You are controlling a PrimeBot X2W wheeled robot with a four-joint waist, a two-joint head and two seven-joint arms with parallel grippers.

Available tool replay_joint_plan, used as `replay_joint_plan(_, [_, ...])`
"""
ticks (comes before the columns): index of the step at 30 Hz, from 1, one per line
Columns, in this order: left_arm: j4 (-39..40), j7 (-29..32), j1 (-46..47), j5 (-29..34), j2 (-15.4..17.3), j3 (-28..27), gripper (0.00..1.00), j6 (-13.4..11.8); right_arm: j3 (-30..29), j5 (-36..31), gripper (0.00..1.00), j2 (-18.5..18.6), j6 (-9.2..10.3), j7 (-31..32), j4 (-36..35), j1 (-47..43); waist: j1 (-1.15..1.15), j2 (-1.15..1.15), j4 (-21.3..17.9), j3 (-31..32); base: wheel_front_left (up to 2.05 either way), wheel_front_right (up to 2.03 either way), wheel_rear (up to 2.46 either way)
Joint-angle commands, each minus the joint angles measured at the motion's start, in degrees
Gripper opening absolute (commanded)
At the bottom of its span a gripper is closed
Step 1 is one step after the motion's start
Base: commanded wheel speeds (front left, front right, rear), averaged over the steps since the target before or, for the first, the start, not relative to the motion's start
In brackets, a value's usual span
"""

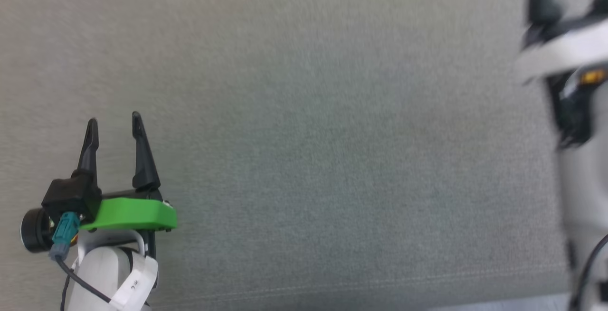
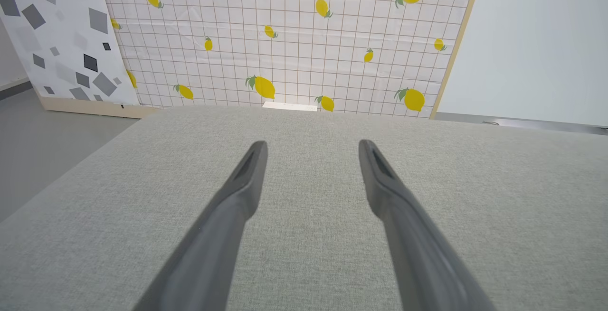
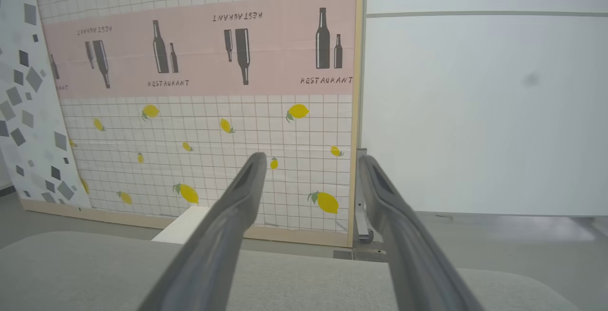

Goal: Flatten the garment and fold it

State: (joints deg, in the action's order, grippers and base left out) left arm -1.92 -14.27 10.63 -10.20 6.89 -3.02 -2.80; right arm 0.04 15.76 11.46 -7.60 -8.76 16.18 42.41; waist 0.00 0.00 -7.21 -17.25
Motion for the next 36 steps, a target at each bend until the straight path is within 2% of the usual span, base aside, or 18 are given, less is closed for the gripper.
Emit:
replay_joint_plan(1, [-0.1,-0.4,-0.9,-0.7,-0.3,-0.4,1.0,-0.5,-0.3,0.5,1.0,-2.0,0.11,-1.8,-0.6,-2.9,0.0,0.0,3.2,7.7,0.0,0.0,0.0])
replay_joint_plan(5, [-0.3,-0.5,-2.2,-1.2,-0.8,-0.8,1.0,-0.9,-0.4,0.7,1.0,-6.3,0.11,-4.6,-1.3,-10.0,0.0,0.0,4.1,10.5,0.0,0.0,0.0])
replay_joint_plan(9, [-0.4,-0.6,-3.5,-1.4,-1.1,-0.7,1.0,-0.9,0.0,0.5,1.0,-8.0,0.11,-5.8,-1.3,-16.9,0.0,0.0,4.6,12.5,0.0,0.0,0.0])
replay_joint_plan(18, [-2.3,-0.7,-5.4,-0.7,-1.7,1.6,1.0,-0.3,0.8,-0.8,1.0,-8.6,0.11,-6.2,0.8,-27.2,0.0,0.0,5.1,14.3,0.0,0.0,0.0])
replay_joint_plan(31, [-8.2,0.0,-5.6,-1.2,-1.9,4.2,1.0,0.7,-0.2,-1.2,1.0,-8.6,0.11,-6.2,3.5,-29.6,0.0,0.0,4.4,14.0,0.0,0.0,0.0])
replay_joint_plan(32, [-8.3,0.1,-5.7,-1.2,-1.7,4.2,0.0,0.4,-0.2,-1.3,0.0,-8.5,0.02,-5.9,3.4,-29.1,0.0,0.0,4.4,14.0,0.0,0.0,0.0])
replay_joint_plan(36, [-8.2,0.3,-5.7,-1.2,-1.8,4.1,0.0,0.5,-0.2,-1.5,0.0,-8.5,0.01,-5.7,3.1,-29.3,0.0,0.0,4.5,14.0,0.0,0.0,0.0])
